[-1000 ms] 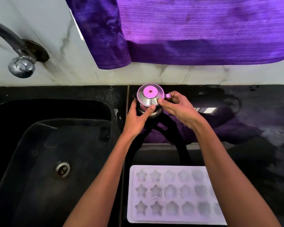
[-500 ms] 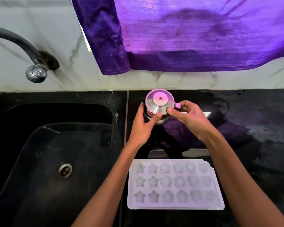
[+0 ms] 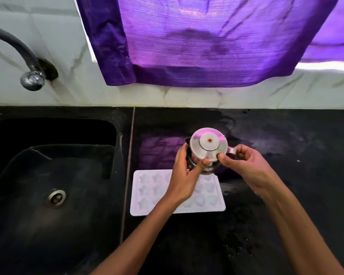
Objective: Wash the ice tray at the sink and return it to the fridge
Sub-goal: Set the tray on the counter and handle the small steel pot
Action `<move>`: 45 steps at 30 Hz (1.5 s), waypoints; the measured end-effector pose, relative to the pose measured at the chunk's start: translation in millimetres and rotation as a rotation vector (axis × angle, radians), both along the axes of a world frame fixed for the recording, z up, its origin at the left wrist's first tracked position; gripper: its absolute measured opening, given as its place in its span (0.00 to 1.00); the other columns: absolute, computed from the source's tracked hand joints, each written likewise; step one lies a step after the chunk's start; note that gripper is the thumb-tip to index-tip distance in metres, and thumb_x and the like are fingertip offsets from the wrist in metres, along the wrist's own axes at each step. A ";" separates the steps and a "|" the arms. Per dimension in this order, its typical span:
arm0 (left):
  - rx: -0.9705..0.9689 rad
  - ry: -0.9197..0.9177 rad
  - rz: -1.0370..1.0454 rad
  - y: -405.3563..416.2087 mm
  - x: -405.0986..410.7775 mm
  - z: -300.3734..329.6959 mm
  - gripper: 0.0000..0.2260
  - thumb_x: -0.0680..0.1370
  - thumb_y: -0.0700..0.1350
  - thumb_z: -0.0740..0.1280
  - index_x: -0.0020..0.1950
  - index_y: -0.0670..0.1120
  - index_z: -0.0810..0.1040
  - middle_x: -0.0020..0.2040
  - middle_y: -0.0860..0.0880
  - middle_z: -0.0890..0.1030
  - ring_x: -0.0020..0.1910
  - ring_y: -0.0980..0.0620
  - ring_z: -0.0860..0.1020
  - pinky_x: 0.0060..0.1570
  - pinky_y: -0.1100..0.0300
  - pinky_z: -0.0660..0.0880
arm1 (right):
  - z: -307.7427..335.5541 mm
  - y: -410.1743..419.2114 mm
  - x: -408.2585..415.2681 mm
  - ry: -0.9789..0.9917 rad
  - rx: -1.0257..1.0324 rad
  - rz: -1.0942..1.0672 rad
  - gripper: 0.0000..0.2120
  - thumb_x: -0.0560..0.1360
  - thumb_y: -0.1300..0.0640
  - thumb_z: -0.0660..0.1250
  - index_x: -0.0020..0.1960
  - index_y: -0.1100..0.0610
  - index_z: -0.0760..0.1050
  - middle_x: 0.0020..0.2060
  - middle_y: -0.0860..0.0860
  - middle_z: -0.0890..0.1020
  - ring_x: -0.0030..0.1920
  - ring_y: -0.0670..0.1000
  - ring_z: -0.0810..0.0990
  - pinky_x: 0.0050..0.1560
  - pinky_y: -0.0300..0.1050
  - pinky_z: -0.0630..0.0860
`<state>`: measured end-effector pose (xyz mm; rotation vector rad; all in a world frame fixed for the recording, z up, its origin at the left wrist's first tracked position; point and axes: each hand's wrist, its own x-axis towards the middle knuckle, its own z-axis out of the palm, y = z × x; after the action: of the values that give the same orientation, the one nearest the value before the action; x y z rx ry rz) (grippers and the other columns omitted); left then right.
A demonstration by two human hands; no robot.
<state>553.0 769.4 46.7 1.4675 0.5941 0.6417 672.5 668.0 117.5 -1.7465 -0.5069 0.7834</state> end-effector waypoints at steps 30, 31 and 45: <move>-0.363 0.027 -0.017 -107.4 46.6 -14.8 0.28 0.71 0.63 0.58 0.69 0.52 0.69 0.62 0.58 0.77 0.59 0.68 0.73 0.55 0.75 0.69 | -5.7 -71.4 43.1 -0.421 -0.316 0.025 0.20 0.57 0.44 0.78 0.34 0.57 0.74 0.34 0.53 0.84 0.41 0.56 0.83 0.48 0.56 0.78; -0.370 0.031 -0.014 -106.8 47.1 -16.1 0.29 0.71 0.63 0.58 0.69 0.52 0.69 0.62 0.58 0.77 0.59 0.67 0.73 0.57 0.73 0.69 | -6.5 -70.3 44.0 -0.426 -0.330 0.032 0.21 0.55 0.42 0.77 0.34 0.57 0.74 0.33 0.52 0.84 0.41 0.56 0.84 0.48 0.56 0.78; -0.419 0.058 -0.036 -103.6 46.8 -10.8 0.27 0.71 0.63 0.57 0.67 0.54 0.71 0.60 0.60 0.77 0.58 0.68 0.73 0.54 0.76 0.68 | 0.2 -61.7 45.9 -0.514 -0.370 0.049 0.28 0.49 0.33 0.73 0.34 0.56 0.75 0.31 0.49 0.83 0.37 0.50 0.82 0.45 0.52 0.78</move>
<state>599.8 665.9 35.9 1.1030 0.6989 0.4158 718.4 606.3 117.6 -2.3046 -0.7859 0.4720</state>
